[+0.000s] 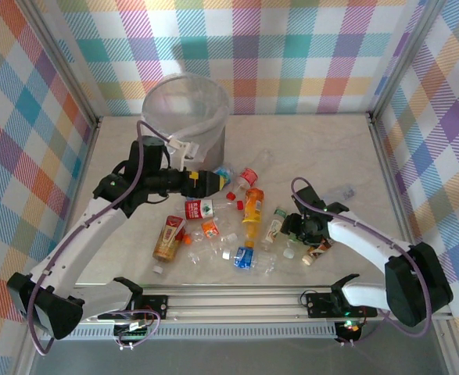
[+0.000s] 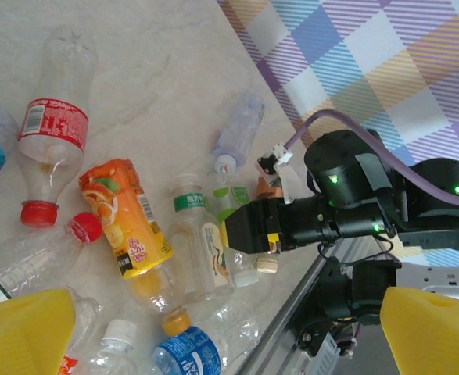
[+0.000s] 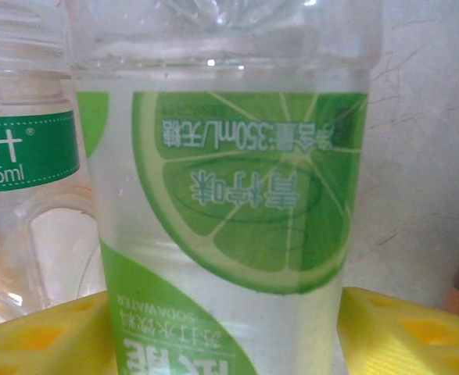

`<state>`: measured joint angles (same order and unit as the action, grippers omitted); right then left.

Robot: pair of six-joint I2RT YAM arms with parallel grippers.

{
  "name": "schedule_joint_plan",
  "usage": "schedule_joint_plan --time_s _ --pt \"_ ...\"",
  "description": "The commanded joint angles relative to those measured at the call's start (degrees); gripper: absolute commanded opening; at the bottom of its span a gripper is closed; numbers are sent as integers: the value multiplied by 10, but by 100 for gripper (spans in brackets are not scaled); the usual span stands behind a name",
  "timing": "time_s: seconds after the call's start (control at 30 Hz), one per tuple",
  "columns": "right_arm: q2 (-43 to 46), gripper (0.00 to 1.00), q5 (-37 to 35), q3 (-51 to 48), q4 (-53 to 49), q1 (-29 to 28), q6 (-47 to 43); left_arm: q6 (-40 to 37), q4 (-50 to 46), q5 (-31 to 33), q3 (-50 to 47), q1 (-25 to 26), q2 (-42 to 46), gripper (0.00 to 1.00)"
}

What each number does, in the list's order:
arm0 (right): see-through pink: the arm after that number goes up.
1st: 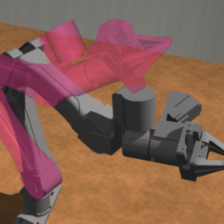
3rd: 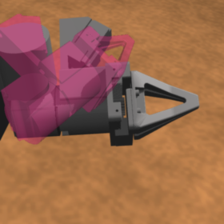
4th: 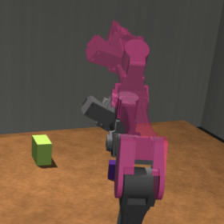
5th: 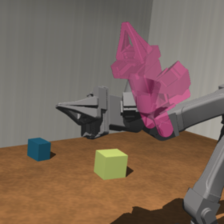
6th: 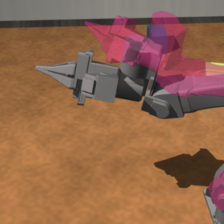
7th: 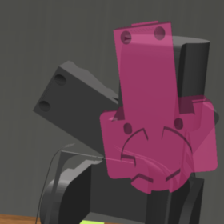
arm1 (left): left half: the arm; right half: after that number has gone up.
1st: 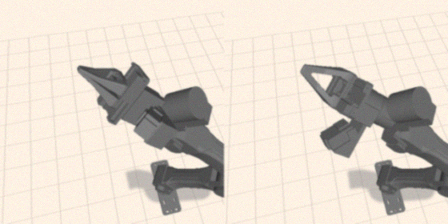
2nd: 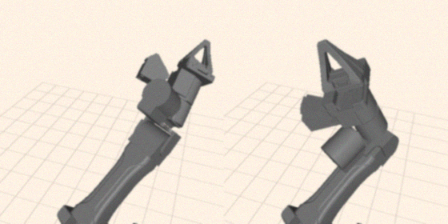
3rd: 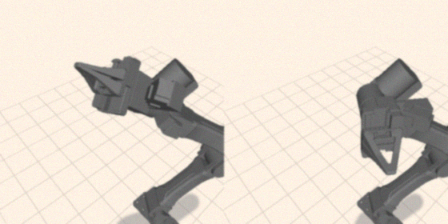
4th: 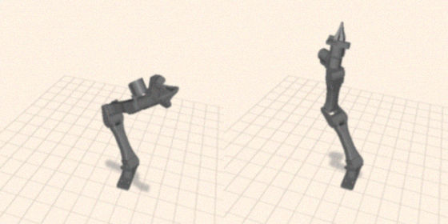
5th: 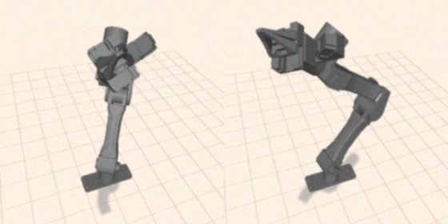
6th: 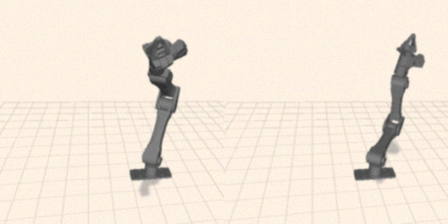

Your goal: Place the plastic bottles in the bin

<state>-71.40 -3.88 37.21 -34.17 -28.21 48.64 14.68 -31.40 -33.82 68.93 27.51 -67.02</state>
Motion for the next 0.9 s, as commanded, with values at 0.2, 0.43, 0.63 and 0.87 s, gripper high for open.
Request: schedule_joint_plan --time_s 0.2,0.43,0.63,0.87 --pt "-19 65 -14 -3 24 -4 -17 -27 -13 15 22 27 -15 100" --pt "53 59 -9 -8 37 -6 -63 -3 -7 21 32 40 -36 100" --pt "122 55 42 2 73 -5 -147 46 19 14 34 47 -76 100" --pt "140 54 111 49 91 -6 -220 85 56 23 46 90 -120 100"
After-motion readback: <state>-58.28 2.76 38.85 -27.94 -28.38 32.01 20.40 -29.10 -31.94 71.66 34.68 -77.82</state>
